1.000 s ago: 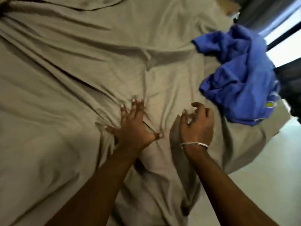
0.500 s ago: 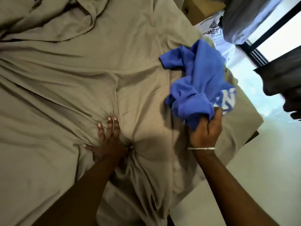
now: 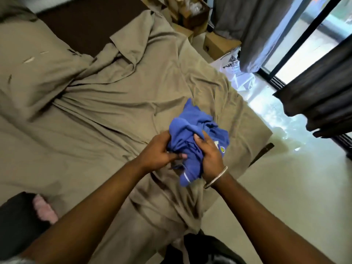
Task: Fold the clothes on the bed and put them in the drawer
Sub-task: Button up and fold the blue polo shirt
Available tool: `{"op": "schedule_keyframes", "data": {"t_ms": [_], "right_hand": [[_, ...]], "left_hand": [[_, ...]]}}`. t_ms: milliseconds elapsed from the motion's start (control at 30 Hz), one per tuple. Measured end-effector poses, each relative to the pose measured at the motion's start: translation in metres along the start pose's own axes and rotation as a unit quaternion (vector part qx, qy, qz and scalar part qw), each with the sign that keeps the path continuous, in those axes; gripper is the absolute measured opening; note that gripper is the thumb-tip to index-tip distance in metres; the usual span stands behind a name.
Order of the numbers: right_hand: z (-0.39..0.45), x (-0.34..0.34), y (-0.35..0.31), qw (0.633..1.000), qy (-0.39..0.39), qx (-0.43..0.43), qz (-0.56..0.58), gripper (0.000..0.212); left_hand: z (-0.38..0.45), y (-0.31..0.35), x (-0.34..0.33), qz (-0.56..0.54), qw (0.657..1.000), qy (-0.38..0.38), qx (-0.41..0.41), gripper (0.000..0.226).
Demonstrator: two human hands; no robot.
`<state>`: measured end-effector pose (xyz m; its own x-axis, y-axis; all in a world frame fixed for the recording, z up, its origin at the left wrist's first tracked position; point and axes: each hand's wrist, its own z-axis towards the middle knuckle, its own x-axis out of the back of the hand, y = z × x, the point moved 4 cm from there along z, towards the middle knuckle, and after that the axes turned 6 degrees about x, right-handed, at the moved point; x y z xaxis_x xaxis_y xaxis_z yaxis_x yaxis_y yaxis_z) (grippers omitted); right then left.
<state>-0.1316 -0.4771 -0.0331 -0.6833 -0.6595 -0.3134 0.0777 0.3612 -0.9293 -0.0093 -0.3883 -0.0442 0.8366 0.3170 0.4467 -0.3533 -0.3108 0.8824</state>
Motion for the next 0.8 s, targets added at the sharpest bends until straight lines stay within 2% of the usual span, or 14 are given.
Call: {"op": "schedule_keyframes", "data": {"t_ms": [67,100,133,200,233,300,333,400,433,467,533,600,733,800], "right_hand": [[-0.019,-0.015,-0.013,0.996,0.003,0.022,0.089,0.02],[-0.025,-0.014,-0.018,0.995,0.015,0.064,0.074,0.037],[-0.035,-0.012,-0.025,0.994,0.025,0.099,0.033,0.05],[-0.052,0.0,-0.031,0.985,0.04,0.145,-0.08,0.051],[-0.06,0.002,-0.027,0.975,0.017,0.166,-0.149,0.057],[-0.086,-0.004,-0.007,0.963,-0.076,0.127,-0.226,0.078],[-0.096,-0.008,0.0,0.95,-0.117,0.111,-0.266,0.077],[-0.115,-0.03,0.002,0.926,-0.159,0.098,-0.328,0.033],[-0.12,-0.038,0.0,0.926,-0.132,0.11,-0.337,0.013],[-0.123,-0.047,-0.007,0.931,-0.091,0.122,-0.332,0.007],[-0.126,-0.056,-0.02,0.952,-0.028,0.11,-0.285,0.018],[-0.134,-0.063,-0.036,0.971,0.002,0.093,-0.222,0.022],[-0.134,-0.069,-0.08,0.978,0.017,0.144,-0.148,0.025],[-0.129,-0.067,-0.094,0.984,0.028,0.135,-0.114,0.022]], "left_hand": [[-0.025,0.013,0.006,-0.029,0.997,0.066,0.042,0.04],[-0.035,0.014,0.011,-0.044,0.993,0.096,0.053,0.033],[-0.048,0.016,0.016,-0.057,0.99,0.119,0.055,0.026],[-0.067,0.025,0.025,-0.068,0.987,0.136,0.045,0.016],[-0.078,0.034,0.028,-0.089,0.985,0.141,0.039,0.021],[-0.101,0.061,0.038,-0.184,0.97,0.16,0.016,0.024],[-0.107,0.076,0.04,-0.239,0.955,0.175,0.008,0.02],[-0.124,0.098,0.054,-0.311,0.929,0.2,-0.009,0.017],[-0.131,0.105,0.062,-0.304,0.927,0.219,-0.015,0.022],[-0.142,0.115,0.076,-0.279,0.931,0.232,-0.031,0.028],[-0.148,0.122,0.096,-0.194,0.946,0.257,-0.024,0.029],[-0.149,0.113,0.117,-0.079,0.954,0.288,0.026,0.037],[-0.141,0.093,0.128,0.051,0.963,0.241,0.114,0.094],[-0.144,0.096,0.111,0.068,0.968,0.206,0.123,0.098]]}}
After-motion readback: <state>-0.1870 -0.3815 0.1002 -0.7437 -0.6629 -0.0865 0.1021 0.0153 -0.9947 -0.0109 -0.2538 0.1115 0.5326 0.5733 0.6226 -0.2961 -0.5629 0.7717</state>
